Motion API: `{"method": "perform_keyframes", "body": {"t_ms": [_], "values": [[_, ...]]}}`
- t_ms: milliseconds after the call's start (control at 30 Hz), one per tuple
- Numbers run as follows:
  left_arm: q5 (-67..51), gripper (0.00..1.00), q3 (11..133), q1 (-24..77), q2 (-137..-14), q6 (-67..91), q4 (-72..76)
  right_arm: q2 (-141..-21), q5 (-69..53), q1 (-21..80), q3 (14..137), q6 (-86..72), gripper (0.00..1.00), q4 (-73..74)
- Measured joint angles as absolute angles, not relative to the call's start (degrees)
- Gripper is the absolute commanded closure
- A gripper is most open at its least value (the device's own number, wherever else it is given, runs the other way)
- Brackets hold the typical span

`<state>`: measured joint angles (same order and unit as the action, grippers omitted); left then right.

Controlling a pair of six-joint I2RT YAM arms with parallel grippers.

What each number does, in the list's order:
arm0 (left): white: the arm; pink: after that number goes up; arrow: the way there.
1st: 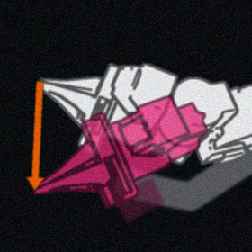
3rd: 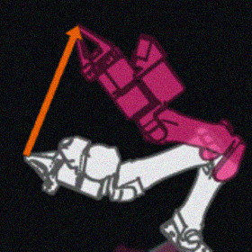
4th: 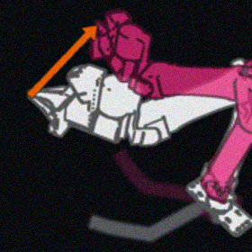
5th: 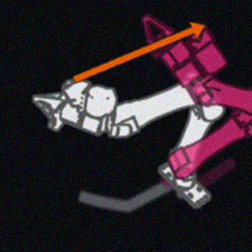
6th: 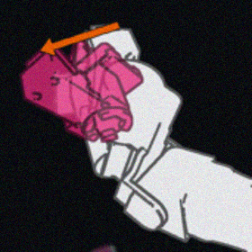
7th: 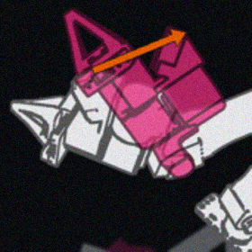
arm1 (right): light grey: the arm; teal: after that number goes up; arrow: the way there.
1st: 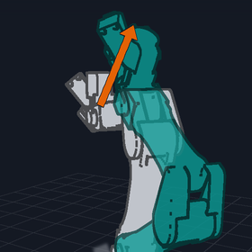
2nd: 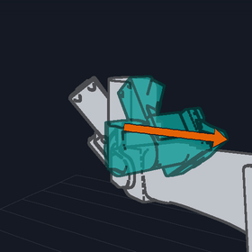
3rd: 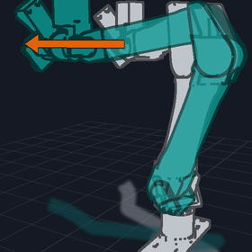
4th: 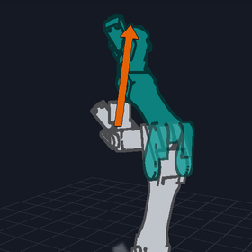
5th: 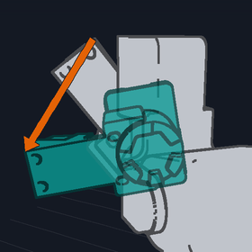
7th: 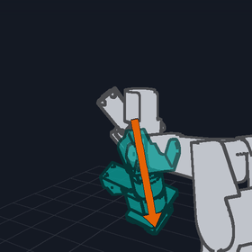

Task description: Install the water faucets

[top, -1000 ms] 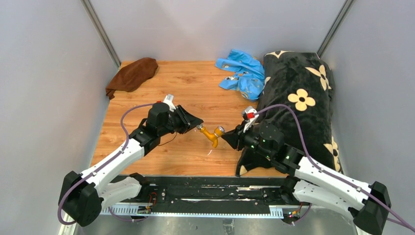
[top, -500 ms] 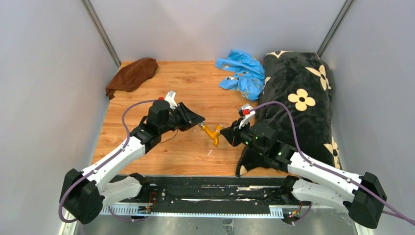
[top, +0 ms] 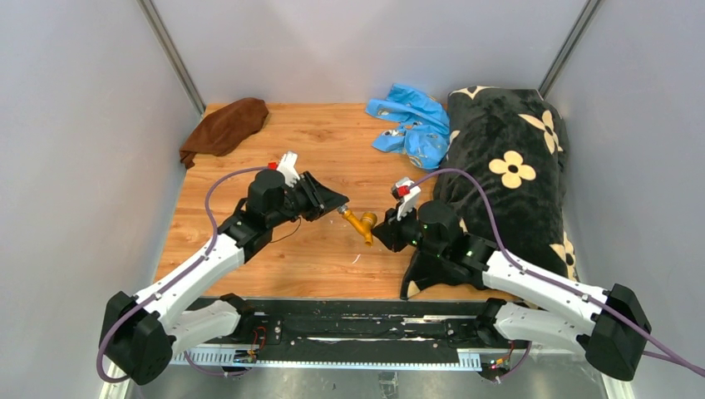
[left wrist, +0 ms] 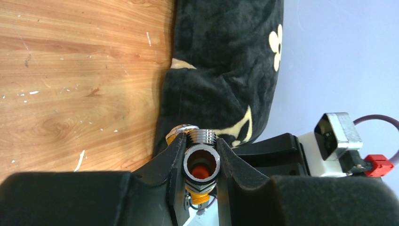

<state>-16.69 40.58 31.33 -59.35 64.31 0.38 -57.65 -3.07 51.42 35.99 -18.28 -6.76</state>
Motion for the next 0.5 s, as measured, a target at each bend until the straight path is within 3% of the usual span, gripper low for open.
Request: {"method": "perform_keyframes", "body": {"t_ms": [100, 233, 500], "values": [[-16.67, 1.0, 39.68, 31.44, -57.91, 64.71, 1.61, -56.14, -3.42, 51.4, 36.16, -16.78, 0.76, -3.88], [-16.45, 1.0, 38.7, 31.48, -56.95, 65.54, 2.57, -49.06, -2.98, 51.31, 35.03, -13.69, 0.51, -1.56], [-13.15, 1.0, 38.87, 31.62, -57.1, 71.48, -1.13, -32.34, -11.75, 51.31, 23.97, -0.6, 0.29, -10.96]]}}
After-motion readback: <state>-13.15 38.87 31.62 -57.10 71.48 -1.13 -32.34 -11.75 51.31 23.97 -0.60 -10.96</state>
